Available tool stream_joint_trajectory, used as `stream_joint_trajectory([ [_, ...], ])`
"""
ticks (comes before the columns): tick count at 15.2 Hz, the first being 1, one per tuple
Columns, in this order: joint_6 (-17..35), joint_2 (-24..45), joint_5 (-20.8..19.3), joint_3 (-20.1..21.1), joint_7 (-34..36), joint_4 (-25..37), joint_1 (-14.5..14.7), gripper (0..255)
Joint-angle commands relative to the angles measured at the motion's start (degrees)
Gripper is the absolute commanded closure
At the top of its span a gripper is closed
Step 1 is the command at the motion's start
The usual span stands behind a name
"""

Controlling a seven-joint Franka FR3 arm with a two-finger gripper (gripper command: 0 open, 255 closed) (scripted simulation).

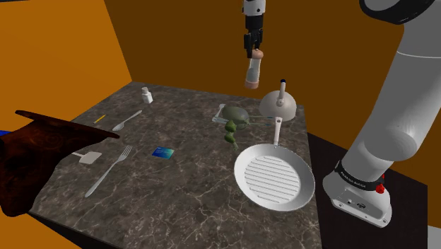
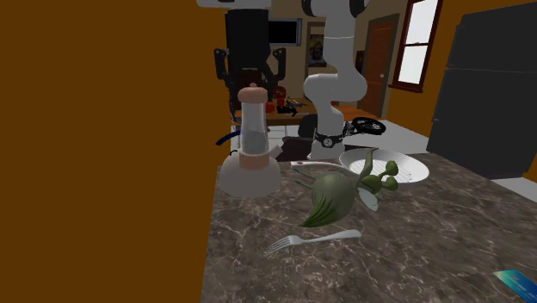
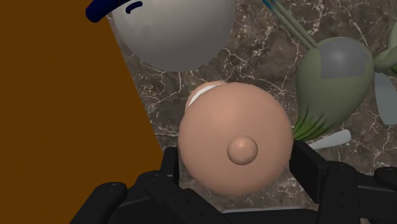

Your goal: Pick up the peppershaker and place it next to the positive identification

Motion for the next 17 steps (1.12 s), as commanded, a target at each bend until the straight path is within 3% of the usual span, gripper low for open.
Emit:
stream_joint_trajectory([
  [1,-1.60,0.00,0.00,-0.05,-0.12,1.59,-0.07,255],
  [17,-15.32,3.32,0.77,-0.32,-0.87,18.56,-0.81,255],
])
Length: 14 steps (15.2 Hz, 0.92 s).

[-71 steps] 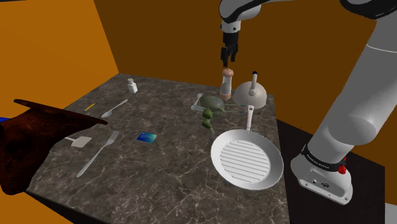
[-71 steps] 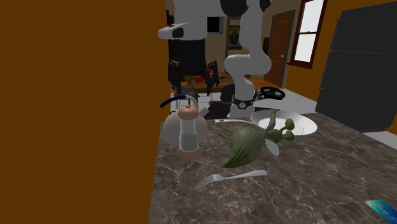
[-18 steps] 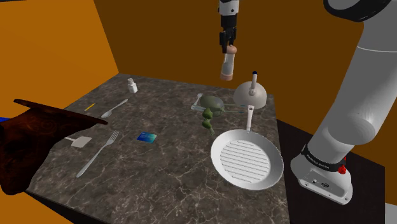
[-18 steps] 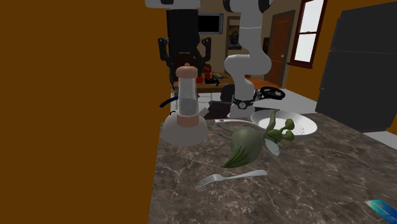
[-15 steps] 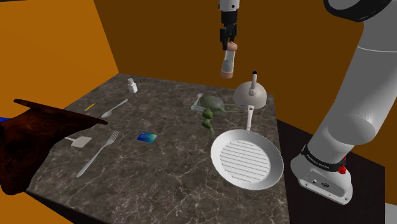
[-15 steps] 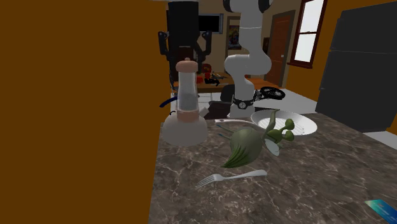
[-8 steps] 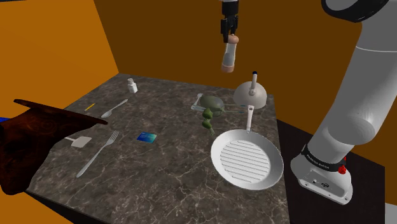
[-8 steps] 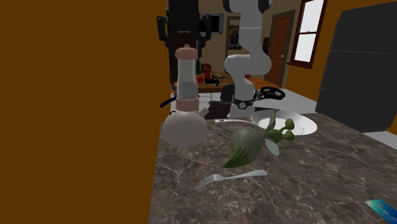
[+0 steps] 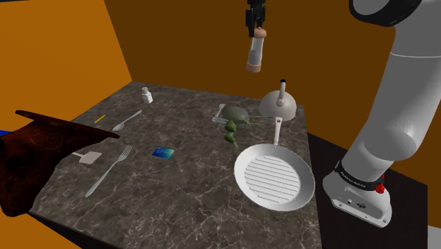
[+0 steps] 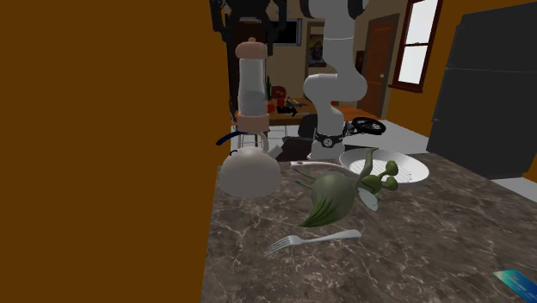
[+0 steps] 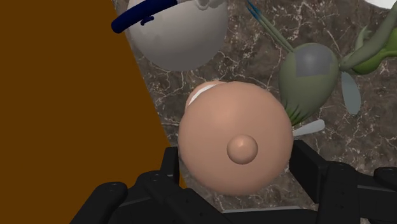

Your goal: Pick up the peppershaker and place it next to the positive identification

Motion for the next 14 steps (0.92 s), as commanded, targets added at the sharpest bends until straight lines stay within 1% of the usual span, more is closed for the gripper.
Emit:
stream_joint_trajectory([
  [1,-1.90,0.51,0.12,-0.06,-0.17,2.38,-0.17,255],
  [6,-6.58,2.78,0.68,-0.19,-0.53,9.29,-0.72,255],
  [10,-4.86,-2.11,-0.38,1.79,5.02,2.71,3.33,255],
  [14,-3.87,-5.60,-0.88,4.11,10.66,-1.77,6.82,255],
])
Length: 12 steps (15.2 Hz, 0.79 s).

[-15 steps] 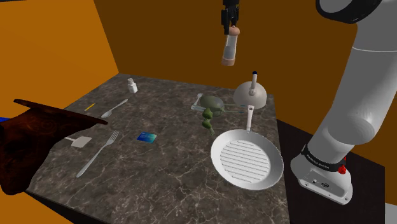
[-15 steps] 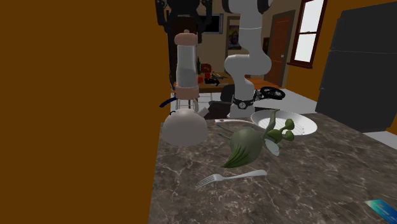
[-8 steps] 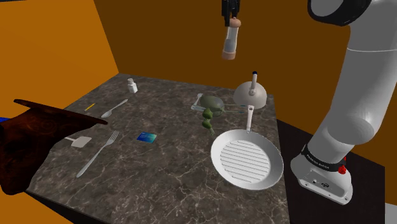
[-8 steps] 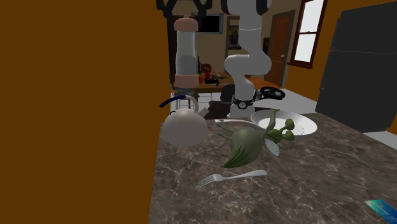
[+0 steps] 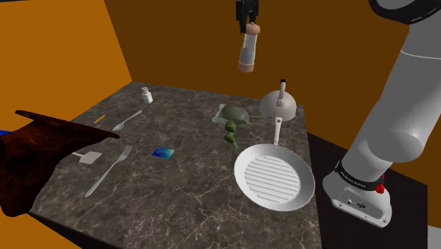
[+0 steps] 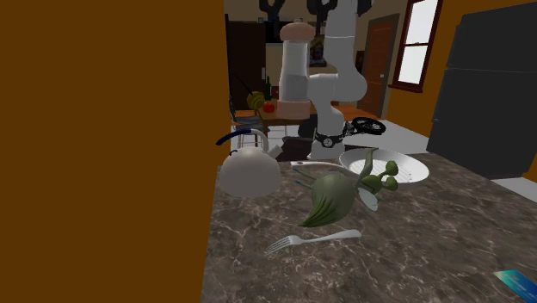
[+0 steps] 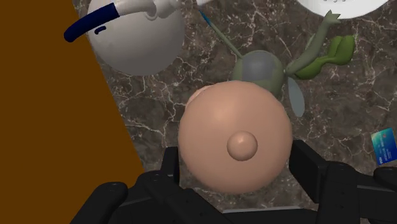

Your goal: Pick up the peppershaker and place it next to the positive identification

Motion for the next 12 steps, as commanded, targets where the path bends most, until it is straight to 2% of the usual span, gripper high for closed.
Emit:
stream_joint_trajectory([
  [1,-0.06,-1.18,-0.10,1.25,3.02,-1.10,1.71,255],
  [12,0.61,-4.16,0.45,8.34,18.46,-4.74,9.99,255],
])
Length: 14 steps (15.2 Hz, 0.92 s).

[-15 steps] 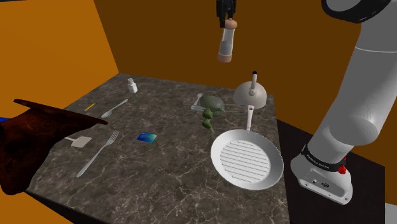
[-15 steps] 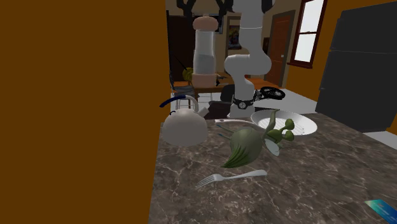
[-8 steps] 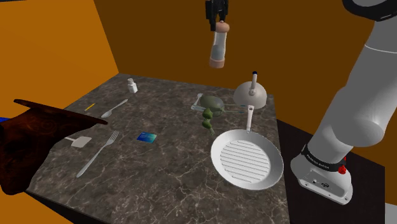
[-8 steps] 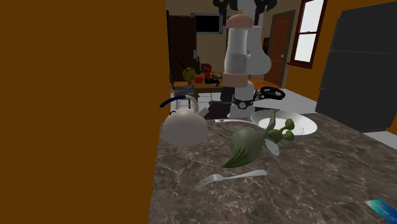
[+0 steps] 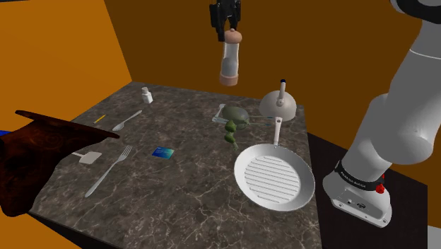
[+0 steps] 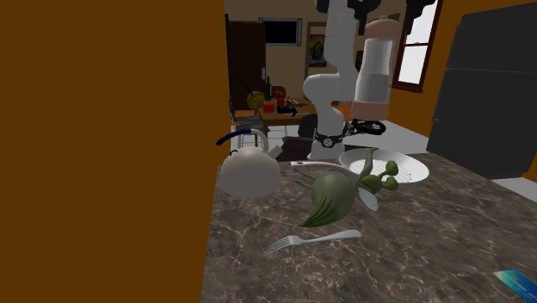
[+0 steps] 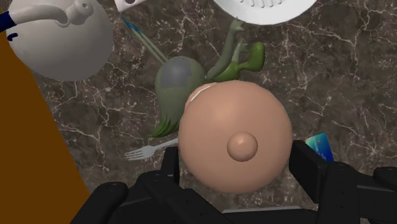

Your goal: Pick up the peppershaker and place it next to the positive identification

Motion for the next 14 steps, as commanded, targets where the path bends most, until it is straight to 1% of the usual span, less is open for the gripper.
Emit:
stream_joint_trajectory([
  [1,-0.03,0.01,0.19,1.33,2.93,0.08,1.49,255],
  [8,-0.66,2.69,0.67,5.78,12.61,3.54,6.63,255],
  [14,-2.14,7.76,0.44,9.28,20.79,10.28,11.39,255],
])
